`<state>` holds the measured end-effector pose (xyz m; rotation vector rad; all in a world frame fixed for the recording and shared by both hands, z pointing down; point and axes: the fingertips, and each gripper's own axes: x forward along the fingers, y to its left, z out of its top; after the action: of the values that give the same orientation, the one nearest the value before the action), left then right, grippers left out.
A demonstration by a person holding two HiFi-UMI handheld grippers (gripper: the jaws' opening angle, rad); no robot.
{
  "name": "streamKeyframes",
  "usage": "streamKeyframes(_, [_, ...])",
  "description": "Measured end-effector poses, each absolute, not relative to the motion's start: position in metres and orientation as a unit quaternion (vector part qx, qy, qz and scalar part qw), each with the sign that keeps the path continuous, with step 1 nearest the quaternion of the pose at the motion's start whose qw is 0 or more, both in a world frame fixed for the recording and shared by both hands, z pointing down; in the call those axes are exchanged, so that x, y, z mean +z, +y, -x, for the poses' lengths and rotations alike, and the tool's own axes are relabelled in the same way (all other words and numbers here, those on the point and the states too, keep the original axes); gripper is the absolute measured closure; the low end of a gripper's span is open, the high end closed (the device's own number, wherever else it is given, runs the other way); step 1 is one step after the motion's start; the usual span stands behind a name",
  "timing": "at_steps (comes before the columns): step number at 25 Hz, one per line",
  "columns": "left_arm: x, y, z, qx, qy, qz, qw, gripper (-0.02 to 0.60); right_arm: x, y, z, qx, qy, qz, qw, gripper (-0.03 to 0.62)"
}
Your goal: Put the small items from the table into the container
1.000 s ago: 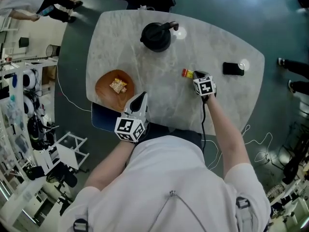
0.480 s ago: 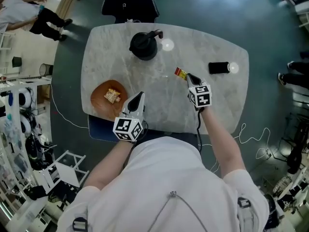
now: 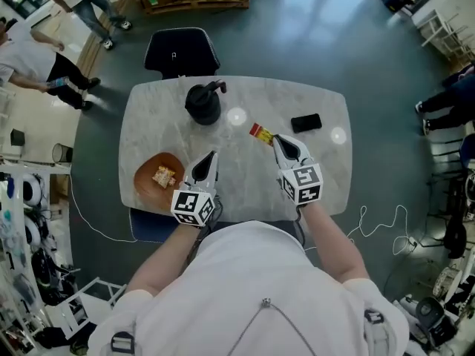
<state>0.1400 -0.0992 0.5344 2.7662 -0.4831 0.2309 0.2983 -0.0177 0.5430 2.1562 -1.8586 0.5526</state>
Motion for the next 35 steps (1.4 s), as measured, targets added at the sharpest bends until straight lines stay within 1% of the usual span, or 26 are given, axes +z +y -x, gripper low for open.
streamKeyframes(4, [0.517,-0.091,-0.154,0.065,-0.143,-0.978,0.14,0.58,0.51,0.005,-0.286,0.159,-0.631,-0.752,0.102,0.566])
streamKeyframes(8, [0.495,-0.07,-0.178,0.049,-0.114,-0.985,0.118,0.58,0.493,0.034,-0.296,0.148,-0.615,-0.77,0.084,0.566])
streamKeyframes(11, [0.493,-0.055,-0.182,0.053,-0.102,-0.986,0.117,0.58,0.49,0.05,-0.301,0.153,-0.603,-0.779,0.072,0.566])
streamKeyframes(24, [0.5,-0.052,-0.159,0.06,-0.13,-0.983,0.119,0.58,0.485,0.05,-0.291,0.156,-0.61,-0.773,0.074,0.566])
streamKeyframes(35, [0.501,-0.073,-0.102,0.05,-0.208,-0.968,0.132,0.58,0.485,0.013,-0.246,0.164,-0.67,-0.718,0.096,0.567])
